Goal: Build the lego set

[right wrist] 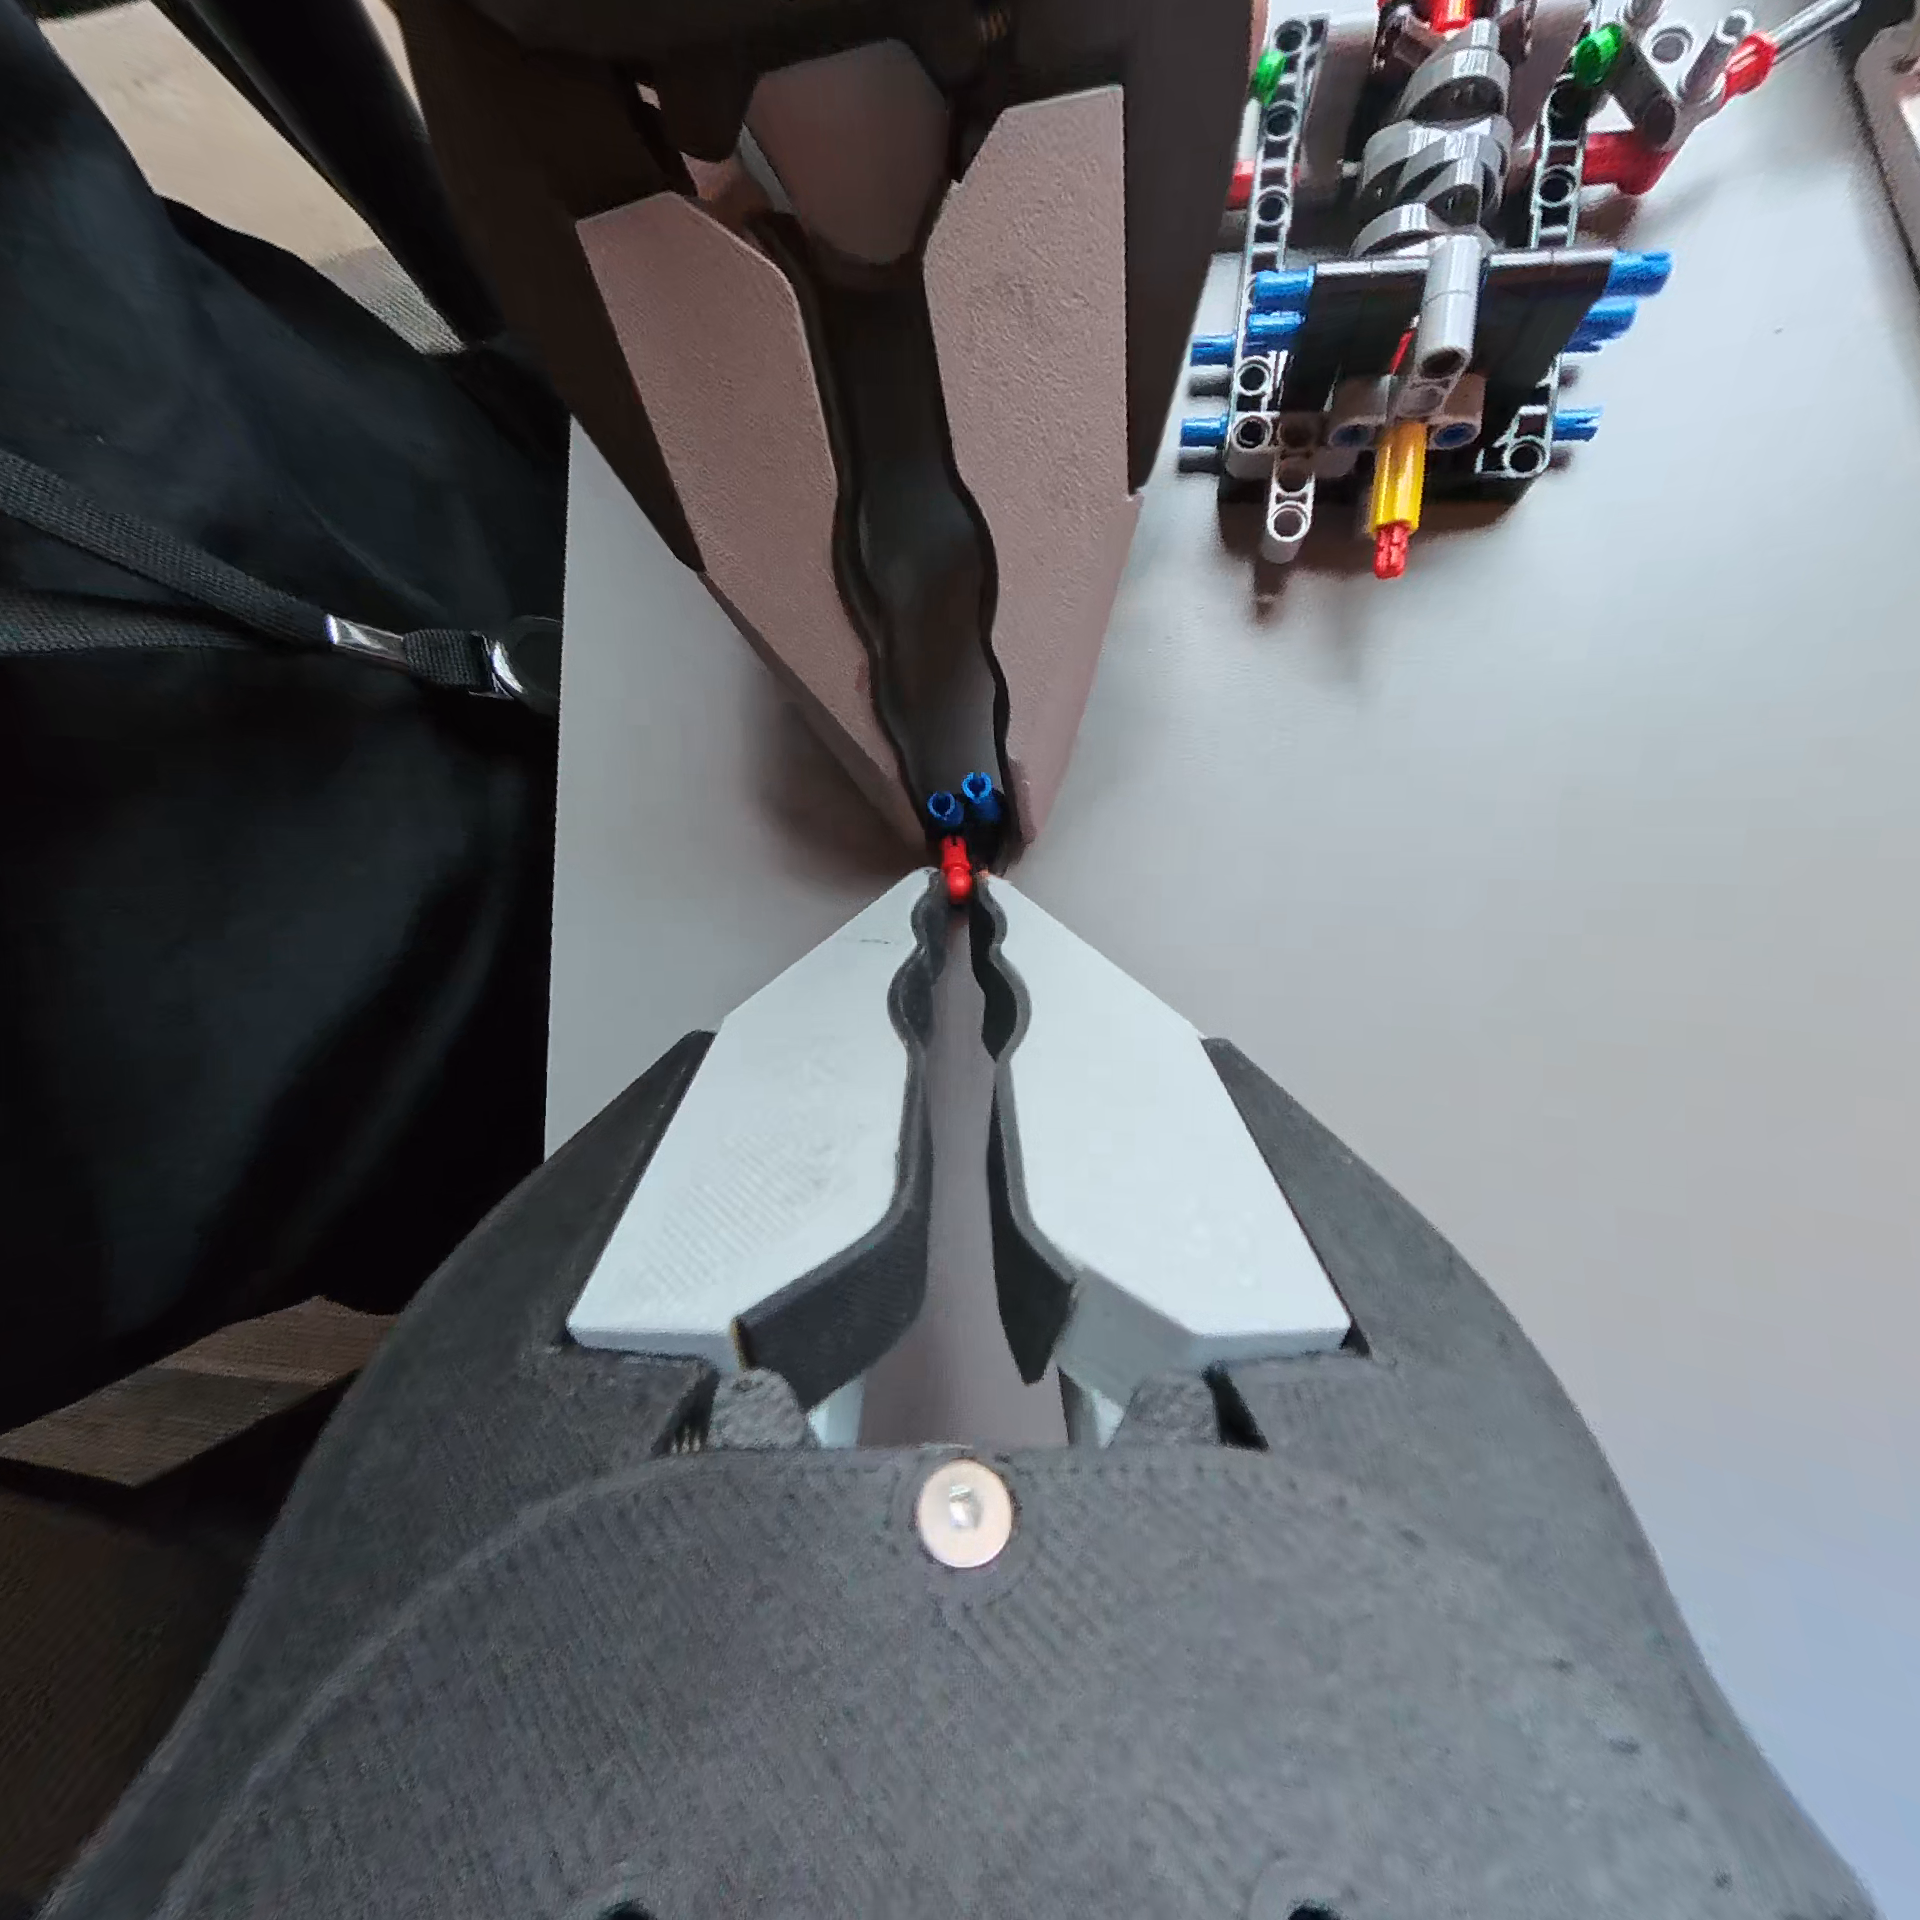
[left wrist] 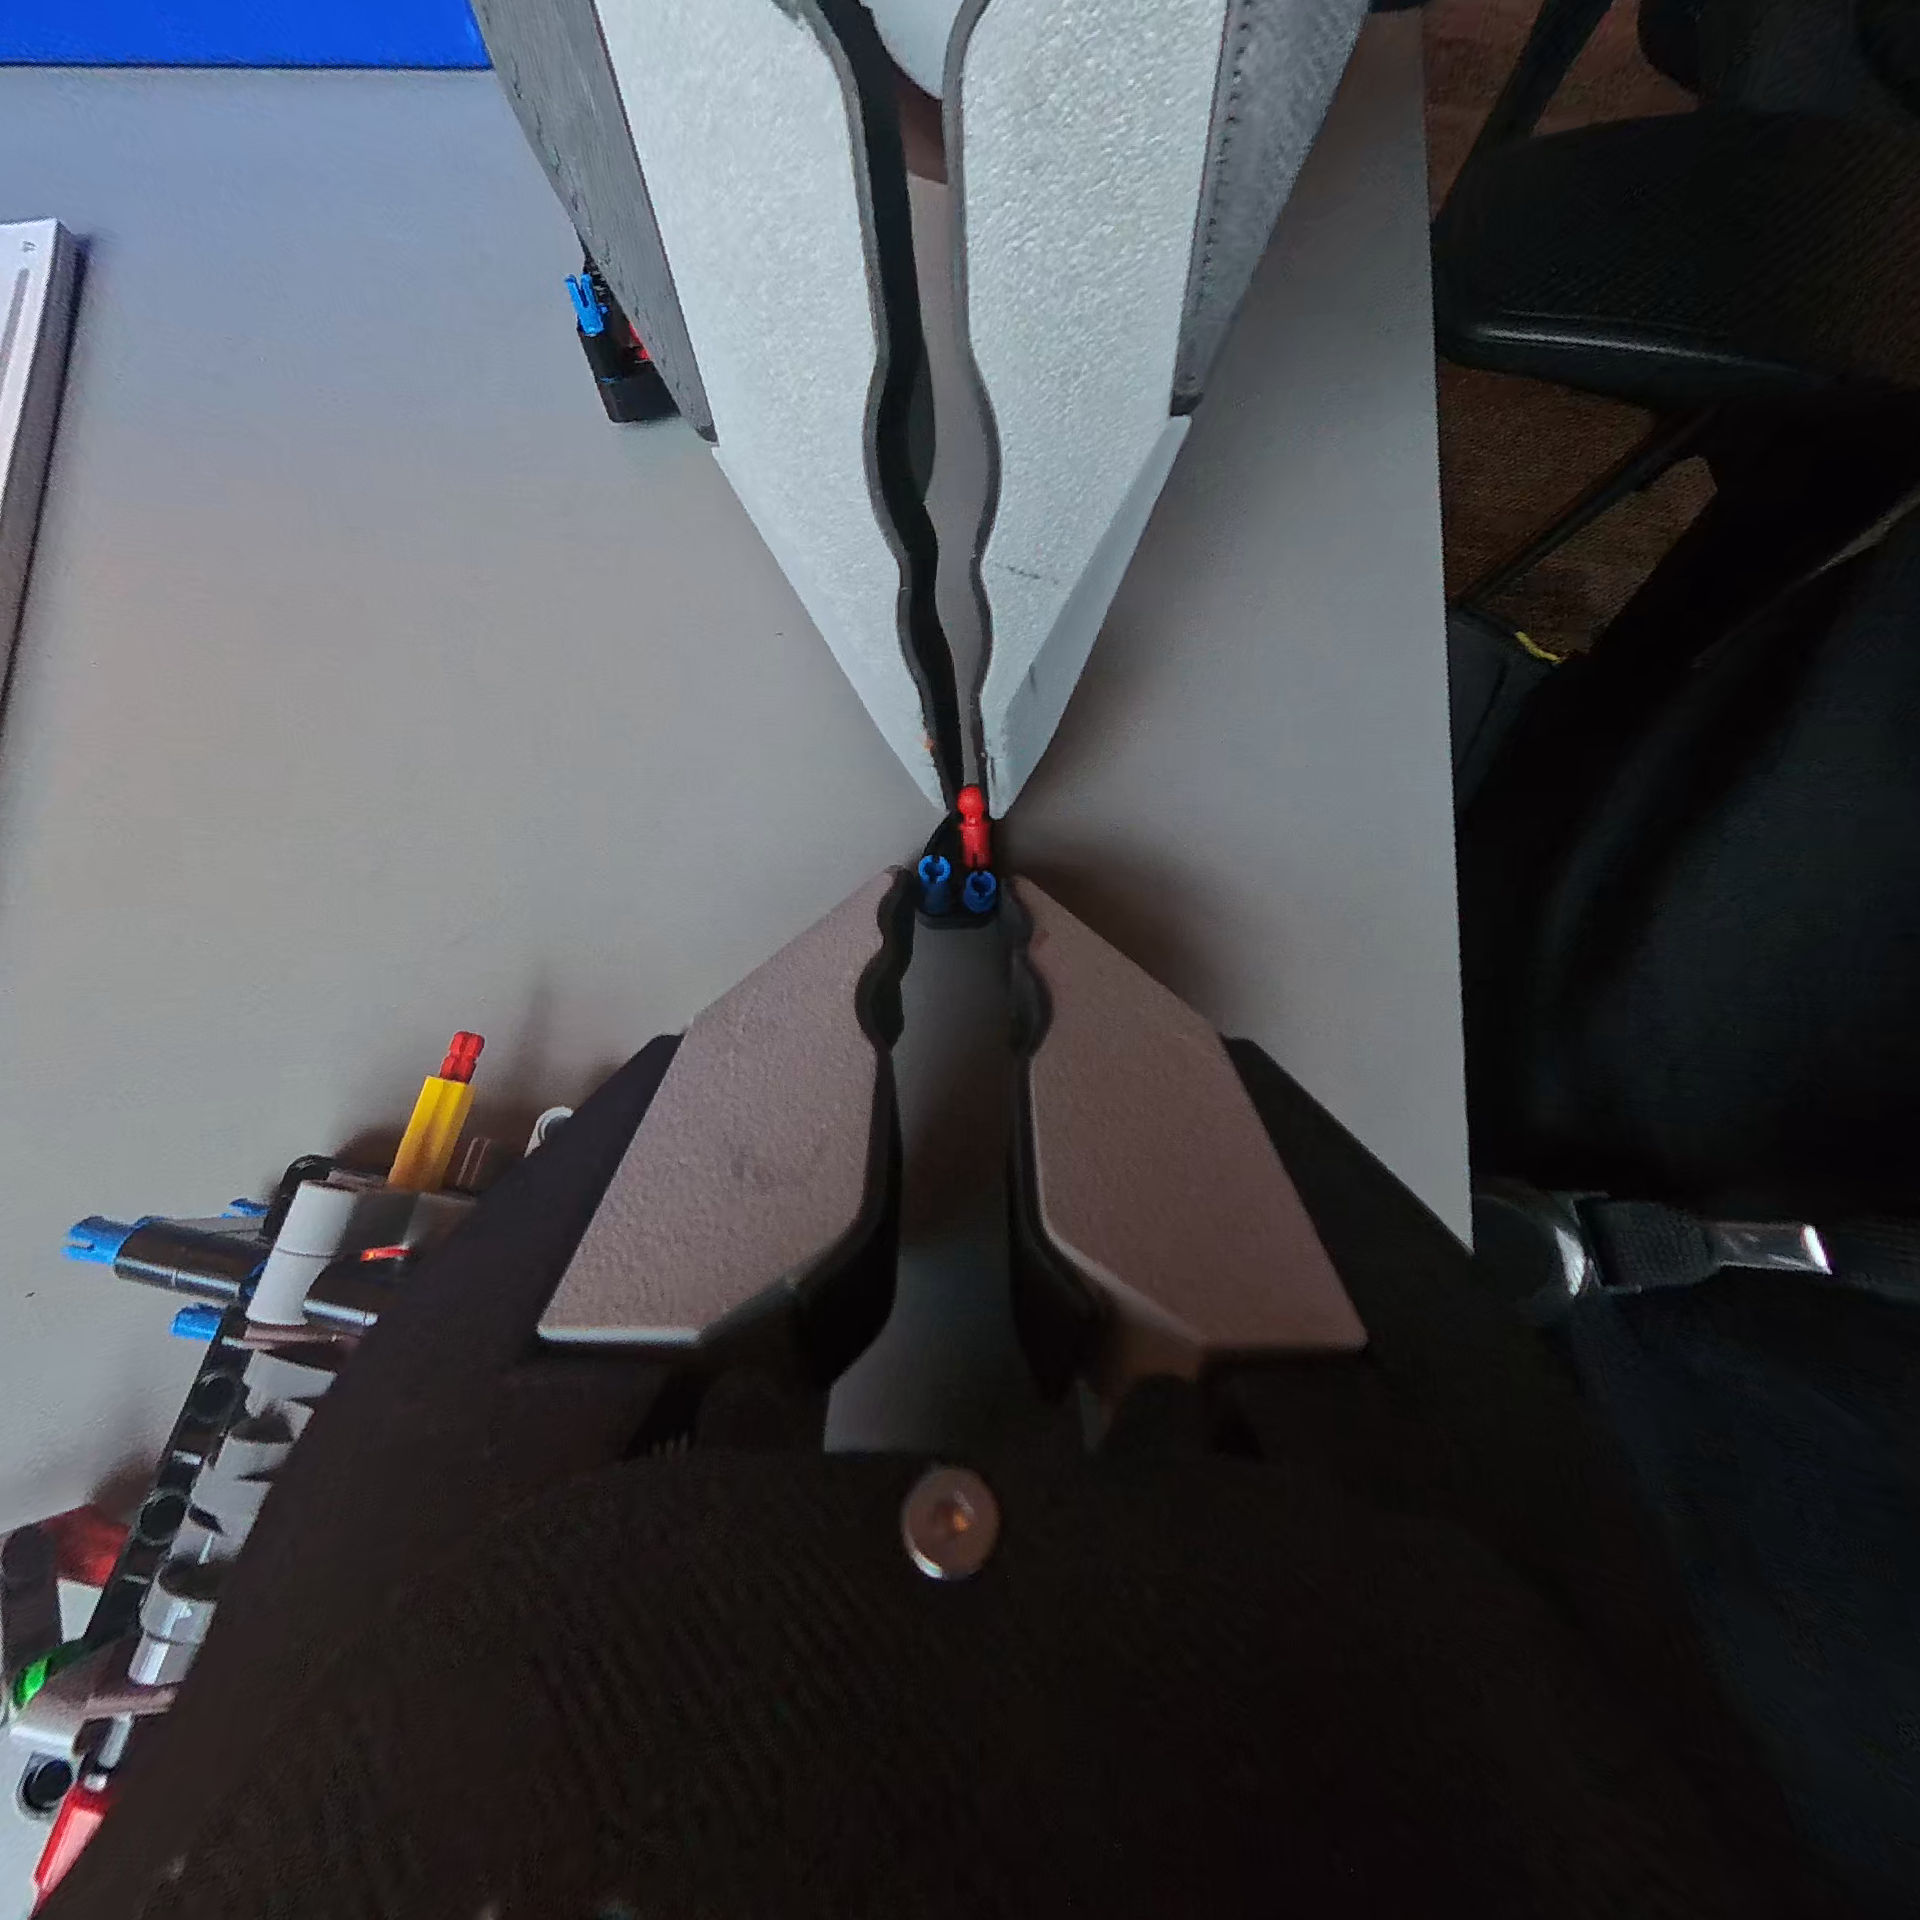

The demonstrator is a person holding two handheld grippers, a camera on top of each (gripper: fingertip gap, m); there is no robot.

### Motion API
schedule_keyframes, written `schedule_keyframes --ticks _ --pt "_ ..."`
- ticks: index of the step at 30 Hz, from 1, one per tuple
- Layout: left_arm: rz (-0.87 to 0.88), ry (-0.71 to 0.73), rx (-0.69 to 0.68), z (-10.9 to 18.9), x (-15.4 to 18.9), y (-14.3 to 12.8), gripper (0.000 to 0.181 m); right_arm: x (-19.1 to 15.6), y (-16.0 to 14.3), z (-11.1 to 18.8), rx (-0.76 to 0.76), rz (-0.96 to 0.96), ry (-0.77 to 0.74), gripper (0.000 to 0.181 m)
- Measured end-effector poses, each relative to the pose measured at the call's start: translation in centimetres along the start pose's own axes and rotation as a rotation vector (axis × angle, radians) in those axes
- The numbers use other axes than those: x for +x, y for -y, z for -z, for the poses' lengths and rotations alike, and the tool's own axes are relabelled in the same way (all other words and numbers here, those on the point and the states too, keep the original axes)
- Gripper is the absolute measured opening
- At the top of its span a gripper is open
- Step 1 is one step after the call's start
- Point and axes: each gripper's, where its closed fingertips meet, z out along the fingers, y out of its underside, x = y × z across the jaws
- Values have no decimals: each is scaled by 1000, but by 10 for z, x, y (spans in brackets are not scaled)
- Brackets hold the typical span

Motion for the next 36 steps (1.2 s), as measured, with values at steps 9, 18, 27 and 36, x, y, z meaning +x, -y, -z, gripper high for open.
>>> schedule_keyframes --ticks 9,18,27,36 --pt "2 -3 0 0 0 0 13 -1 8 -1 -52 119 -90 1" --pt "-3 -6 0 0 1 0 13 -3 10 -3 -139 226 -133 1" --pt "-5 -5 0 0 1 0 13 -2 8 -3 -169 249 -124 1" --pt "-4 -4 0 0 1 0 13 -1 8 -3 -163 250 -131 2"
